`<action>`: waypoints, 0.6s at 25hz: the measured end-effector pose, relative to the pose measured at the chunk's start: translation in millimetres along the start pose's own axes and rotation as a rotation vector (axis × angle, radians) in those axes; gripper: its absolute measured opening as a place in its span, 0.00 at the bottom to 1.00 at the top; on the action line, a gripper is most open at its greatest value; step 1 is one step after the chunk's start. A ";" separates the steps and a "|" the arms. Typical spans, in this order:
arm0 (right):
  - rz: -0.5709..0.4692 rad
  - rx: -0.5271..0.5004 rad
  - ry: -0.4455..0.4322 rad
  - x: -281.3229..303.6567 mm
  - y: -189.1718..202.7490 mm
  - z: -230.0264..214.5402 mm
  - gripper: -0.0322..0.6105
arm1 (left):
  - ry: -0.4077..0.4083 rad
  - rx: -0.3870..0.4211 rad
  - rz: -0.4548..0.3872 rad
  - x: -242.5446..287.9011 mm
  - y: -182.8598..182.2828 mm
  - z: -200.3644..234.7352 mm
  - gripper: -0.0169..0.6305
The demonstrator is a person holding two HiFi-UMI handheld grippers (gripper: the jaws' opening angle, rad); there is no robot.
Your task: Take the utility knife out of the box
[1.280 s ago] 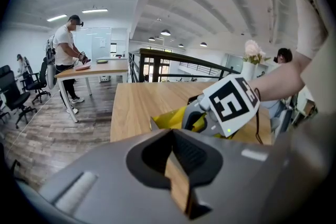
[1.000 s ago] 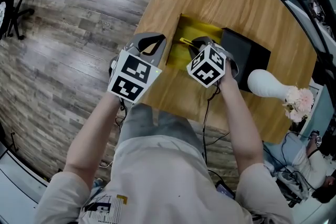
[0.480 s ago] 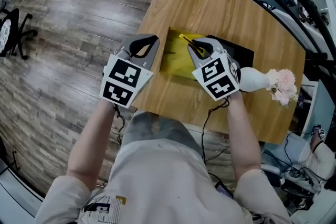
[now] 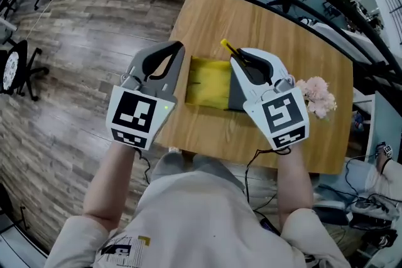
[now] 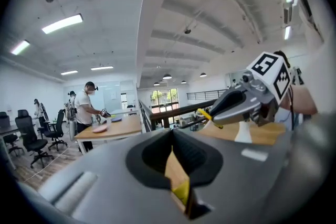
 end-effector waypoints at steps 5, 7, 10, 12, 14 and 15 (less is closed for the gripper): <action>-0.064 -0.001 0.095 -42.8 -27.2 -6.5 0.13 | -0.026 0.014 -0.070 -16.9 -34.0 -6.9 0.03; -0.092 -0.006 0.138 -58.1 -35.9 -5.9 0.13 | -0.011 0.003 -0.090 -23.0 -41.8 -8.8 0.03; -0.151 0.030 0.195 -78.2 -42.4 -1.5 0.13 | 0.007 -0.021 -0.108 -31.5 -47.8 -11.3 0.03; -0.193 0.076 0.226 -88.6 -43.6 -0.4 0.13 | 0.009 -0.018 -0.112 -35.3 -51.7 -13.4 0.03; -0.231 0.127 0.243 -97.8 -42.7 0.0 0.13 | 0.010 -0.024 -0.106 -39.0 -53.7 -15.9 0.03; -0.248 0.144 0.246 -101.7 -41.6 0.3 0.13 | 0.009 -0.020 -0.108 -40.8 -53.9 -16.8 0.03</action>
Point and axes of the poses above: the fingertips, and each gripper's own axes: x forward along the fingers, z to its left, y out of its underside, the point moved 10 cm from there along -x, backward along the fingers, and after that the axes turned 2 degrees about -x, right-handed, at the moved point
